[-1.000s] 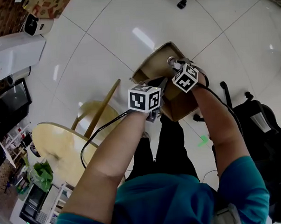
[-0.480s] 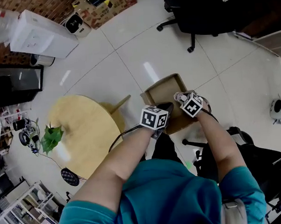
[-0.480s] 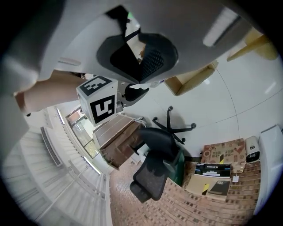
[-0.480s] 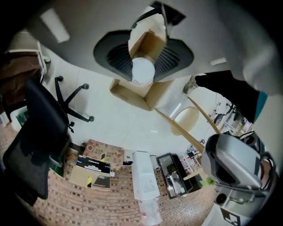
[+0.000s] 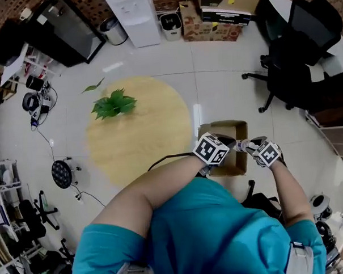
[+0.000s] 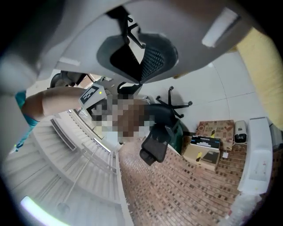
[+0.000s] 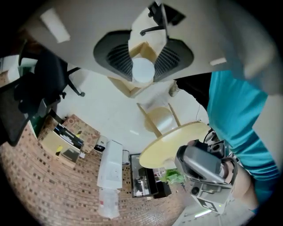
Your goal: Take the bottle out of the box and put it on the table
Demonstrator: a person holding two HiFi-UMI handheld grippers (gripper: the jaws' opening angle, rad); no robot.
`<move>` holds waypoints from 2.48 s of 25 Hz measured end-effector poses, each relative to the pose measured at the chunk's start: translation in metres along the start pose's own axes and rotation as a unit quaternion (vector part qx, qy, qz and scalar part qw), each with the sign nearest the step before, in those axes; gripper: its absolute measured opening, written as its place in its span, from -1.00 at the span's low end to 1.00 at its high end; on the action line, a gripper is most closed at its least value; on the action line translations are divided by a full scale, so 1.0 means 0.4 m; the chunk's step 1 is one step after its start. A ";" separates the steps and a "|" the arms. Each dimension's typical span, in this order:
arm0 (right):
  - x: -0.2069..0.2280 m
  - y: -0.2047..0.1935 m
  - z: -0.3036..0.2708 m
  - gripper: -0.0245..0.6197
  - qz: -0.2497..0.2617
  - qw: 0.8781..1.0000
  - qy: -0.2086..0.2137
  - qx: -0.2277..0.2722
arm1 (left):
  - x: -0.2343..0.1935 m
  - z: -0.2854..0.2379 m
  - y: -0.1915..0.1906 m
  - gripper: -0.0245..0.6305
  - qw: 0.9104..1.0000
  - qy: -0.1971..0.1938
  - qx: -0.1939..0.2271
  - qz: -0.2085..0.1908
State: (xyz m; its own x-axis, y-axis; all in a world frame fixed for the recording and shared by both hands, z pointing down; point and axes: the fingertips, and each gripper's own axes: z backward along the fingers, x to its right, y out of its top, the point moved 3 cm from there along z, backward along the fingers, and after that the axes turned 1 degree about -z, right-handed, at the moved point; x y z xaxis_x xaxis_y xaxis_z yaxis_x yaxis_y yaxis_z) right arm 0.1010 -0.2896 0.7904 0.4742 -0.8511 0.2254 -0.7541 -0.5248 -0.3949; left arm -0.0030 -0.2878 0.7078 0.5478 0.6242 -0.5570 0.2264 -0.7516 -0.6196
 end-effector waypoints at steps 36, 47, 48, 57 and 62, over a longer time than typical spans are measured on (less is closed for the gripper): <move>-1.043 0.962 -0.007 -0.47 0.510 0.848 0.130 -0.060 | -0.003 1.302 -0.530 -0.93 0.872 0.358 0.333 0.015; -1.160 1.114 -0.162 -0.46 0.507 0.860 0.035 -0.045 | -0.053 1.453 -0.594 -0.93 0.897 0.315 0.309 -0.011; -1.170 1.100 -0.177 -0.46 0.494 0.866 0.054 -0.054 | -0.053 1.457 -0.590 -0.93 0.899 0.312 0.308 -0.012; -1.175 1.095 -0.214 -0.45 0.428 0.895 0.117 -0.040 | -0.053 1.448 -0.563 -0.93 0.902 0.297 0.313 -0.010; -1.164 1.083 -0.232 -0.32 0.421 0.900 0.111 -0.021 | -0.045 1.449 -0.562 -0.93 0.901 0.295 0.319 -0.006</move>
State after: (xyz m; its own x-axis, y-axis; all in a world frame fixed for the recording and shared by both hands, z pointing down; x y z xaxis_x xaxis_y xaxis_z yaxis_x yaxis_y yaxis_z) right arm -0.4886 -0.1222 0.5968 -0.3733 -0.9270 0.0358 -0.8216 0.3125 -0.4769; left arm -0.5305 -0.0064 0.5365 0.9239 0.2672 -0.2738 -0.1703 -0.3535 -0.9198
